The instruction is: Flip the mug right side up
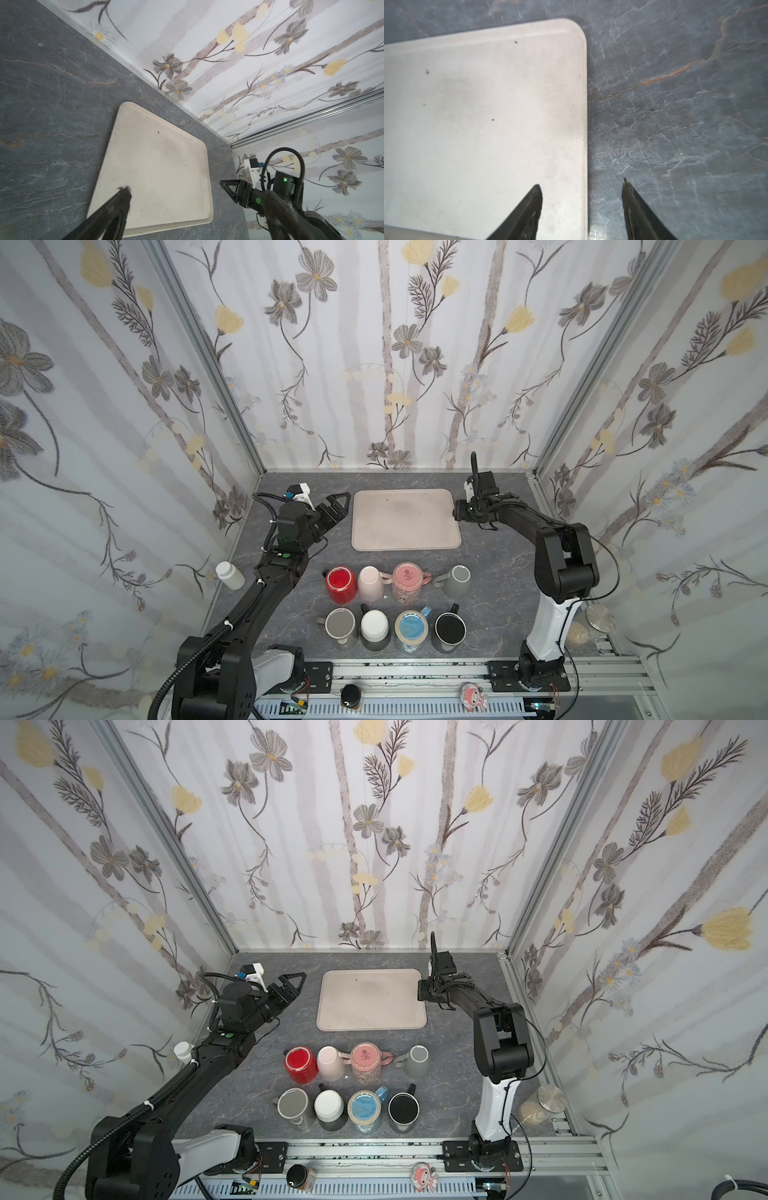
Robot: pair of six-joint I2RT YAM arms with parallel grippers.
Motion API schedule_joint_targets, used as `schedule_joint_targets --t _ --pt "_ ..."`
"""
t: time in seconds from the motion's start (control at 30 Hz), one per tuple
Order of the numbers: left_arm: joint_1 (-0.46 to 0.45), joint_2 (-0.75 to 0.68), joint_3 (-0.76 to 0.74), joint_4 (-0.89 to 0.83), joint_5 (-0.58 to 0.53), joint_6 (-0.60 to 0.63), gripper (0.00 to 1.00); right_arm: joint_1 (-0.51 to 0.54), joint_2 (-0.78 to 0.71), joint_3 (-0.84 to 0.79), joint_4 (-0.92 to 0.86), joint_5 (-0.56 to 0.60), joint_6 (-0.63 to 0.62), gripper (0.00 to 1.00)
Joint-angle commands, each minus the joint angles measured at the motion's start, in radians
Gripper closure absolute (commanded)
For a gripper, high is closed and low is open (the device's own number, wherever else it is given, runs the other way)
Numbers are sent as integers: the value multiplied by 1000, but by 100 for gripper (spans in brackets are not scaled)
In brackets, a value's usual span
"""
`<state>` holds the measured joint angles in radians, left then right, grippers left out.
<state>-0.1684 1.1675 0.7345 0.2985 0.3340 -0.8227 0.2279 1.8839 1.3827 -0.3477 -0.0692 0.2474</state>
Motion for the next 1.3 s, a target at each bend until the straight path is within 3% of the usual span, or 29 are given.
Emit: schedule_joint_targets --t 0.0,0.07,0.1,0.17,0.3,0.37,0.43,0.5,0.57,0.8,1.07,1.27 --pt "-2 -17 -5 8 20 2 0 19 -112 -46 62 18 21 36" --pt "-4 -30 -10 9 28 2 0 48 -196 -84 87 63 18 32" --pt "-9 -39 -12 15 36 4 0 70 -245 -107 104 97 9 18" --pt "-18 -54 -11 16 47 14 0 121 -347 -146 136 194 -9 0" --pt "-41 -91 -1 4 43 36 0 236 -531 -287 288 506 -27 0" --pt "-52 -108 5 -1 42 47 0 244 -625 -384 409 573 17 0" --pt "-63 -125 14 -11 36 58 0 237 -712 -497 553 549 41 0" --pt "-71 -141 19 -20 28 66 0 210 -763 -565 634 432 51 0" --pt "-78 -160 17 -24 22 72 0 207 -794 -596 648 385 58 0" --pt "-121 -217 -7 -41 -38 104 0 210 -780 -453 201 238 103 0" --pt "-122 -257 -28 -124 -110 137 0 336 -964 -531 -134 174 249 1" --pt "-122 -247 -48 -115 -114 140 0 453 -1030 -619 -312 103 395 11"
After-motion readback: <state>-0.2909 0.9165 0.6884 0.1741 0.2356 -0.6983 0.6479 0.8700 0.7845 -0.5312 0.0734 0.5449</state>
